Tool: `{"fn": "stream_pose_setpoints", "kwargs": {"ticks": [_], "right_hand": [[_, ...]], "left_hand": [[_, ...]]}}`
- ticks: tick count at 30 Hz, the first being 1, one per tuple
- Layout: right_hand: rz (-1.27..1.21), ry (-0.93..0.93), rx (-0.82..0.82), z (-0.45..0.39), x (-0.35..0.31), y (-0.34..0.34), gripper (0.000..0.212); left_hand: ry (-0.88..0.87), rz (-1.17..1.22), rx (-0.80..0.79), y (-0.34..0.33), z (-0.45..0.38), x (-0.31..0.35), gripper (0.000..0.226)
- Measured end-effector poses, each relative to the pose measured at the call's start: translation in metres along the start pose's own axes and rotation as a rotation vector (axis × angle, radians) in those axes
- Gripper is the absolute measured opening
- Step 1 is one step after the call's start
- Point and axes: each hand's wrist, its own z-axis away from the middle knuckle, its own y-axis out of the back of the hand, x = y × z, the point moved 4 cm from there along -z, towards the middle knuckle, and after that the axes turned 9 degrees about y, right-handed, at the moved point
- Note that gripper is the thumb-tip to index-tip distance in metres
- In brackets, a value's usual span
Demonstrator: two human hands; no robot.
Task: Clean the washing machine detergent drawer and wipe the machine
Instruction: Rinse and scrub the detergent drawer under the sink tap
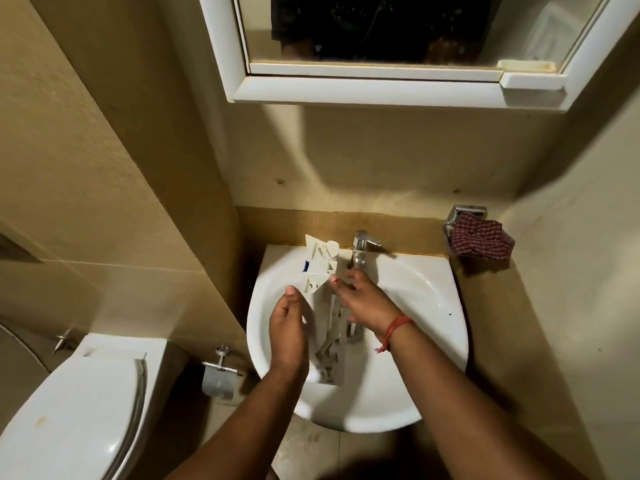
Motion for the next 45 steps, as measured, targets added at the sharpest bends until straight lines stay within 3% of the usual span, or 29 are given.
{"fn": "stream_pose_setpoints", "kwargs": {"ticks": [2, 6, 8, 9, 12, 16, 20, 23, 25, 27, 29, 31, 33, 35, 40, 42, 45], "right_hand": [[-0.043, 0.022, -0.008, 0.002, -0.005, -0.006, 0.085], [-0.073, 0.047, 0.009, 0.002, -0.019, -0.004, 0.059], [-0.019, 0.031, -0.043, -0.001, -0.025, -0.001, 0.068], [0.045, 0.021, -0.071, -0.002, -0.029, 0.001, 0.069], [0.243, 0.046, -0.13, -0.003, -0.04, 0.01, 0.046], [0.428, 0.126, -0.243, -0.004, -0.051, 0.021, 0.053], [0.497, 0.172, -0.306, -0.003, -0.044, 0.03, 0.055], [0.458, 0.233, -0.315, -0.001, -0.034, 0.036, 0.053], [0.384, 0.246, -0.322, 0.0, -0.028, 0.041, 0.055], [0.317, 0.255, -0.334, 0.0, -0.022, 0.043, 0.056], [0.264, 0.267, -0.339, -0.001, -0.019, 0.043, 0.057], [0.224, 0.273, -0.33, -0.003, -0.015, 0.046, 0.059], [0.204, 0.277, -0.327, -0.005, -0.012, 0.05, 0.059], [0.199, 0.285, -0.335, -0.007, -0.01, 0.054, 0.06], [0.188, 0.302, -0.359, -0.016, 0.002, 0.064, 0.06], [0.214, 0.301, -0.37, -0.018, 0.006, 0.066, 0.06], [0.161, 0.267, -0.393, -0.021, 0.003, 0.067, 0.049]], "left_hand": [[-0.024, -0.024, -0.063, -0.012, 0.007, -0.002, 0.042], [-0.116, -0.202, -0.218, -0.033, 0.02, -0.01, 0.021], [-0.179, -0.319, -0.267, -0.04, 0.023, -0.017, 0.012], [-0.213, -0.382, -0.27, -0.043, 0.023, -0.02, 0.015], [-0.293, -0.59, -0.269, -0.047, 0.022, -0.024, 0.021], [-0.372, -0.74, -0.413, -0.05, 0.024, -0.029, 0.035], [-0.262, -0.731, -0.48, -0.05, 0.024, -0.033, 0.034], [-0.008, -0.569, -0.431, -0.03, 0.015, -0.036, 0.017], [0.278, -0.372, -0.307, -0.007, 0.007, -0.045, 0.016], [0.482, -0.103, -0.064, 0.019, -0.003, -0.053, 0.02], [0.533, 0.134, 0.174, 0.038, -0.012, -0.052, 0.028], [0.475, 0.117, 0.264, 0.047, -0.021, -0.042, 0.043], [0.345, -0.053, 0.207, 0.044, -0.027, -0.022, 0.049], [0.274, -0.151, 0.048, 0.03, -0.028, -0.003, 0.048], [0.374, -0.225, -0.268, 0.002, -0.031, 0.014, 0.038], [0.352, -0.299, -0.282, -0.001, -0.034, 0.017, 0.021], [0.351, -0.25, -0.202, 0.0, -0.043, 0.014, 0.024]]}}
